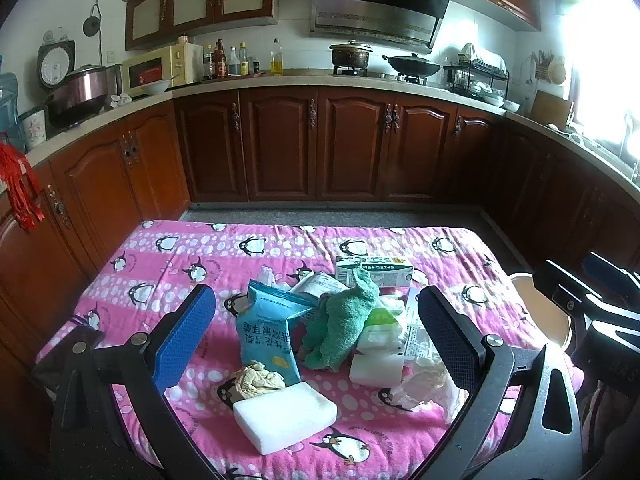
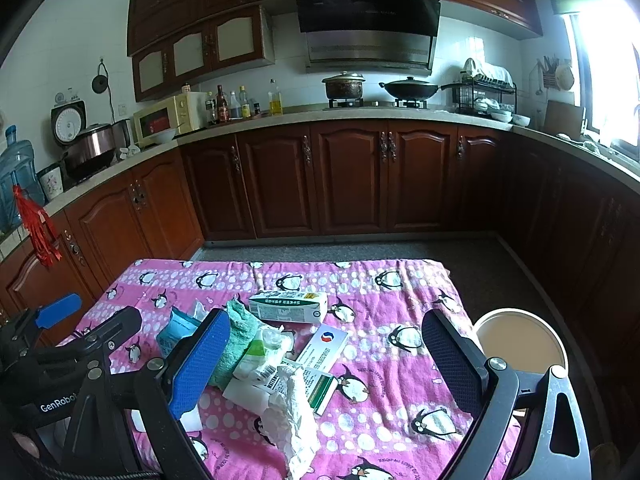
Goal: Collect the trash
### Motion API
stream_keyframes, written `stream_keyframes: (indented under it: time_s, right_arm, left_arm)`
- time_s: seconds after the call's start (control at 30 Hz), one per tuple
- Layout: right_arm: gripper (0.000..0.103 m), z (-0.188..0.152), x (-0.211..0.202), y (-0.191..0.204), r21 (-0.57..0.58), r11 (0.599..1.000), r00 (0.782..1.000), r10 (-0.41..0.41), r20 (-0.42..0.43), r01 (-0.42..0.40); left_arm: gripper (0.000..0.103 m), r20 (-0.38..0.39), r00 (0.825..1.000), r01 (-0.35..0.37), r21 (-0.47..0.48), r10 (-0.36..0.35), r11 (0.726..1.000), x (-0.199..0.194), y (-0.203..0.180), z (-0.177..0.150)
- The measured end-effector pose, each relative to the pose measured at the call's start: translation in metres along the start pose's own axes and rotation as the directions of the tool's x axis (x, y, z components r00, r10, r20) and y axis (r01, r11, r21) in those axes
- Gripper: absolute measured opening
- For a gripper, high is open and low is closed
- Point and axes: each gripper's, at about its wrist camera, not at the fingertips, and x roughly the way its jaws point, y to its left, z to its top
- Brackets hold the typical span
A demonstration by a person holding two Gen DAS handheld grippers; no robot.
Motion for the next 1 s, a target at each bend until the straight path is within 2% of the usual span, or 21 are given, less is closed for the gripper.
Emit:
stream_keyframes:
  time_s: [1.0]
  right_arm:
    - [0.095,0.0004,0.0037,-0.0057,0.008,1.0,1.0,-0.014,-0.012,0.014]
  left_arm:
    - [0.101,-0.019,1.0,0.008,0.001,-0.008,1.0,0.0045,-0.0012,-0.0004]
